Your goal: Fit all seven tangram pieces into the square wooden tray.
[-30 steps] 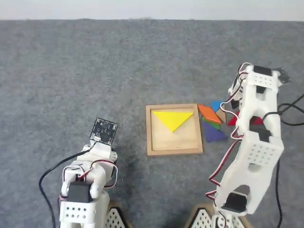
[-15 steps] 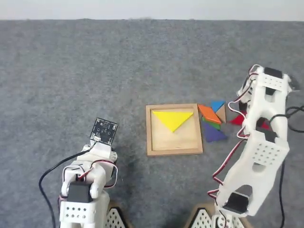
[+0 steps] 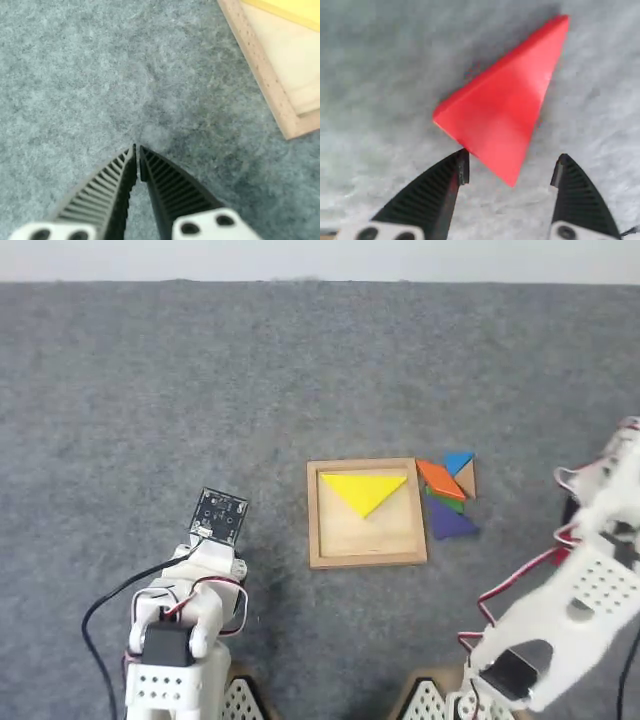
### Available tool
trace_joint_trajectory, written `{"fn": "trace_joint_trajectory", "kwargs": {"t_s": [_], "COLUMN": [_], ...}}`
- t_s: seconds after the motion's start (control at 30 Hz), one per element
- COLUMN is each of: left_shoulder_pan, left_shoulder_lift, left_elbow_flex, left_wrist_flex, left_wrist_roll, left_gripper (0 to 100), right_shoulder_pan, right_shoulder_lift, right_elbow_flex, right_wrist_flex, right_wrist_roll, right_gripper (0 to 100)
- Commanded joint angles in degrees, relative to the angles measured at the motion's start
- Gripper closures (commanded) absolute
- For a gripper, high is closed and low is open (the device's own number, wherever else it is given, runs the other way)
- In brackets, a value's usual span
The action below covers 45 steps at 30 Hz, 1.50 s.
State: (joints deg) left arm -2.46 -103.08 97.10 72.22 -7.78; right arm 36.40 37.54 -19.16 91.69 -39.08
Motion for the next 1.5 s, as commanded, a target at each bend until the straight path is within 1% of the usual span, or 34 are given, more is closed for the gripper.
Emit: {"fn": "trace_joint_trajectory", "kwargs": {"t_s": [0.0, 0.07, 0.17, 0.3, 0.4, 0.5, 0.8, 0.93, 1.07, 1.23, 1.3, 1.47], "left_shoulder_pan": [-0.3, -0.3, -0.3, -0.3, -0.3, -0.3, -0.3, -0.3, -0.3, -0.3, -0.3, -0.3], "left_shoulder_lift": [-1.4, -1.4, -1.4, -1.4, -1.4, -1.4, -1.4, -1.4, -1.4, -1.4, -1.4, -1.4], "left_elbow_flex": [-0.7, -0.7, -0.7, -0.7, -0.7, -0.7, -0.7, -0.7, -0.7, -0.7, -0.7, -0.7], "left_wrist_flex": [0.3, 0.3, 0.3, 0.3, 0.3, 0.3, 0.3, 0.3, 0.3, 0.3, 0.3, 0.3], "left_wrist_roll": [0.4, 0.4, 0.4, 0.4, 0.4, 0.4, 0.4, 0.4, 0.4, 0.4, 0.4, 0.4], "left_gripper": [99, 99, 99, 99, 99, 99, 99, 99, 99, 99, 99, 99], "right_shoulder_pan": [2.7, 2.8, 3.3, 5.1, 5.8, 5.8, 1.8, 0.3, -1.5, -1.8, -1.6, -1.8], "right_shoulder_lift": [-1.7, -1.7, -1.7, -1.5, -1.0, 0.0, 4.8, 5.3, 5.3, 5.4, 5.4, 5.4], "right_elbow_flex": [-3.9, -4.2, -6.1, -8.6, -8.4, -8.4, -8.8, -8.8, -8.8, -8.8, -8.7, -8.5], "right_wrist_flex": [1.6, 2.9, 3.9, 1.3, -2.8, -4.3, -6.5, -8.2, -8.6, -9.5, -9.8, -9.5], "right_wrist_roll": [5.5, 8.4, 8.9, 8.4, 5.1, 4.3, 4.0, 1.3, 1.1, 1.3, 1.4, 2.2], "right_gripper": [72.2, 70.1, 68.3, 68.3, 68.2, 68.4, 68.2, 68.2, 68.2, 68.5, 69.7, 78.9]}}
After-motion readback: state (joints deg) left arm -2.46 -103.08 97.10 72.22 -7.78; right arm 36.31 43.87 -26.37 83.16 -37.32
